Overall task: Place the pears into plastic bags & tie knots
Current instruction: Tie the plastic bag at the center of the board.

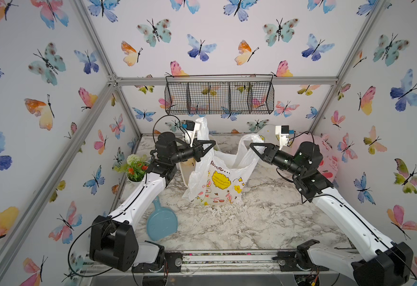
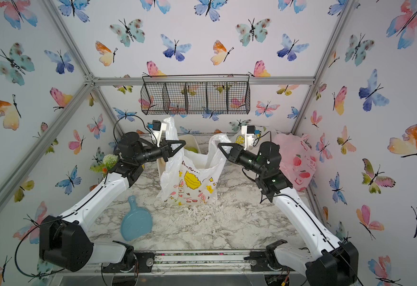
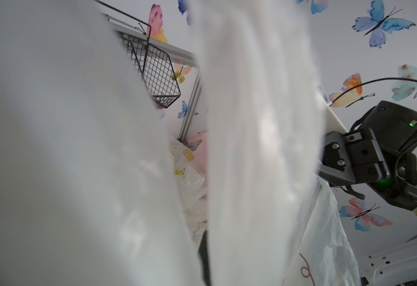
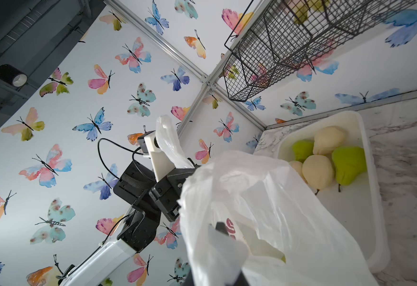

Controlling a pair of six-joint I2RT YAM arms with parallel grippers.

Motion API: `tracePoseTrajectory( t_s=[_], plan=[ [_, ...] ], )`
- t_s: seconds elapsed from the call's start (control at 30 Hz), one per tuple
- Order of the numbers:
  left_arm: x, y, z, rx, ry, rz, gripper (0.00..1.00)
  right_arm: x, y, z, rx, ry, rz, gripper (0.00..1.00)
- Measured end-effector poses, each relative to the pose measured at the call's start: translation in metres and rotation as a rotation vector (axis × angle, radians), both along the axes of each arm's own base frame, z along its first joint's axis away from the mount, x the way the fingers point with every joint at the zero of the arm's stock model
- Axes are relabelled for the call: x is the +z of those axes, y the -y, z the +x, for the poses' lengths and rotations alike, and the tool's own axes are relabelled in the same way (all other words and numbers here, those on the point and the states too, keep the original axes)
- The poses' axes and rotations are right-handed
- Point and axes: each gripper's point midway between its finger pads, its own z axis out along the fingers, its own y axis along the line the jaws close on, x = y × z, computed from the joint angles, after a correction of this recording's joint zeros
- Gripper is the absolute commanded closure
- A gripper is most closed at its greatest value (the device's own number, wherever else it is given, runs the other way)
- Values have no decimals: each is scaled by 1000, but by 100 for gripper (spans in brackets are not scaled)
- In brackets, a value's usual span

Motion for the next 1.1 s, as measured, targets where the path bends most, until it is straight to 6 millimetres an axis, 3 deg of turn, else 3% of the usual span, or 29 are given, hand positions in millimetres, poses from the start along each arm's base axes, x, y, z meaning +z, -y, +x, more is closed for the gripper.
tracePoseTrajectory(
  t_s=[0.07,0.13,0.23,0.3,0.4,0.5,0.67,0.77,0.93,1.1],
  plan=[
    [-10,-2,6,11,-28,14,96,-9,-5,13,-4,9,-33,46],
    [-19,-8,13,32,-48,28,96,-12,-10,26,3,31,-84,34],
    [-25,-19,19,61,-57,46,96,2,-10,41,34,107,-162,19],
    [-28,-31,24,90,-66,54,95,13,3,47,26,175,-210,3],
    [-31,-43,27,118,-72,60,95,12,26,47,-16,244,-301,2],
    [-32,-49,26,132,-73,62,95,-10,35,40,-20,247,-383,2],
    [-31,-49,24,128,-69,61,95,-69,8,17,49,181,-477,2],
    [-32,-49,23,125,-73,61,95,-78,-4,11,79,178,-473,2],
    [-32,-49,22,122,-74,61,95,-77,-15,38,60,198,-438,2],
    [-28,-49,18,117,-65,58,96,-110,-28,65,101,172,-441,2]
  ],
)
